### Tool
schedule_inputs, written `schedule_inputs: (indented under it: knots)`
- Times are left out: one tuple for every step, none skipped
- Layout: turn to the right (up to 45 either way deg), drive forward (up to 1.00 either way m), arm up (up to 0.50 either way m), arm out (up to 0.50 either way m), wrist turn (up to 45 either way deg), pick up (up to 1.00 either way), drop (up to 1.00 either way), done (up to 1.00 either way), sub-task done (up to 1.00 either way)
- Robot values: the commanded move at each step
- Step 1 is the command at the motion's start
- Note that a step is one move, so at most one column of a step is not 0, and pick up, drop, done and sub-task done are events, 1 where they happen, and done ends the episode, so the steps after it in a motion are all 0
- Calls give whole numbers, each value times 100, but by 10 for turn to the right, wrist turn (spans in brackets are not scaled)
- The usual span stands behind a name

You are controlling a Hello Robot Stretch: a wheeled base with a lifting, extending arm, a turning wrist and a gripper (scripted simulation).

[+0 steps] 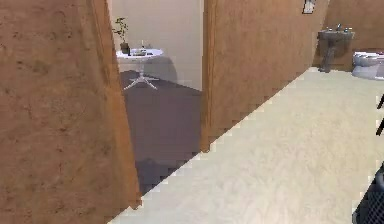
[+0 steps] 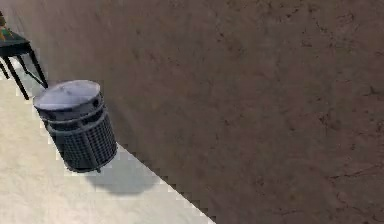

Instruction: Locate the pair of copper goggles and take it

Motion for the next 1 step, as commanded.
schedule_inputs:
  knots:
    - [0, 100, 0, 0, 0, 0, 0, 0, 0]
